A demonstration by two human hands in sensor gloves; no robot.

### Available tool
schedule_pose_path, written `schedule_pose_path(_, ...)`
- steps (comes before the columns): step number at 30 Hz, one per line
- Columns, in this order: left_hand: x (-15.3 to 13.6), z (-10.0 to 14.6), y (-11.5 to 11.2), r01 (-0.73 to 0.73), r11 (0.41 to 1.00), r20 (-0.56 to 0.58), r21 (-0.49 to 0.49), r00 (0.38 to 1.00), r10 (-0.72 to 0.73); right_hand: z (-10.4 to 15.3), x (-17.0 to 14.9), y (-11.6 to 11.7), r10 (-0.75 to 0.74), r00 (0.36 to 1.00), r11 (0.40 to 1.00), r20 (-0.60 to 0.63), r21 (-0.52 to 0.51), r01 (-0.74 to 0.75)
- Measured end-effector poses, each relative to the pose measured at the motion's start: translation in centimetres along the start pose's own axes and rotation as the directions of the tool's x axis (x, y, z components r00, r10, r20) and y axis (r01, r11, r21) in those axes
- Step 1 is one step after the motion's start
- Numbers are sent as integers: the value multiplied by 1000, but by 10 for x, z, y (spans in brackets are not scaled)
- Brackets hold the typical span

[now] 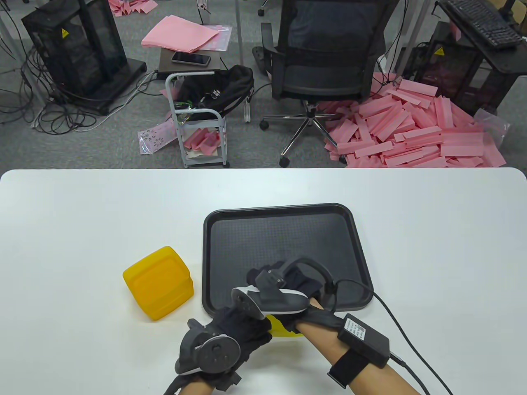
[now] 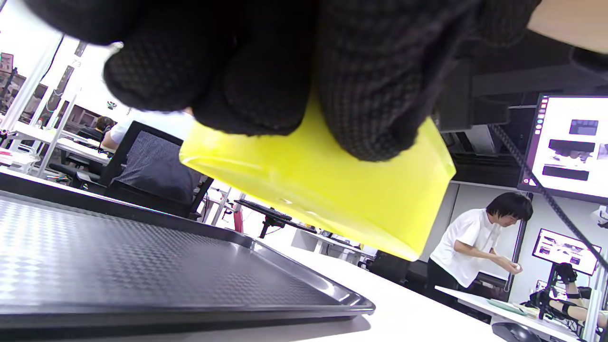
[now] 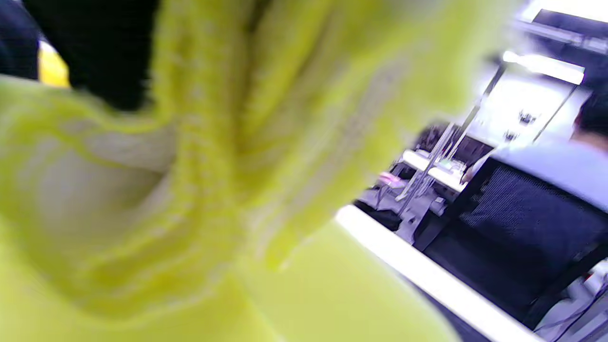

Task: Wipe plastic food containers with dish cloth

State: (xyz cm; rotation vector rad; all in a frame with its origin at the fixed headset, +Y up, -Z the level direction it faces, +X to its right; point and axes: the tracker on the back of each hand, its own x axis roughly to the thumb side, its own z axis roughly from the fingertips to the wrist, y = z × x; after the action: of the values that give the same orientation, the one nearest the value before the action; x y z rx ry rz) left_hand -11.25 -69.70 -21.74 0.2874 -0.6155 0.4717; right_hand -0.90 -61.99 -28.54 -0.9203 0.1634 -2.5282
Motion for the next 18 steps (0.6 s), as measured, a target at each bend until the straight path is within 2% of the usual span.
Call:
schedule_pose_path(6, 1, 2, 3, -13, 1000, 15, 27, 1000, 13, -5, 2, 4, 78, 995, 997, -55, 13, -77)
schedule_pose_path(18, -4, 5, 7, 15, 993, -38, 119, 999, -10, 0, -10, 22, 161, 986, 987, -33, 31, -160)
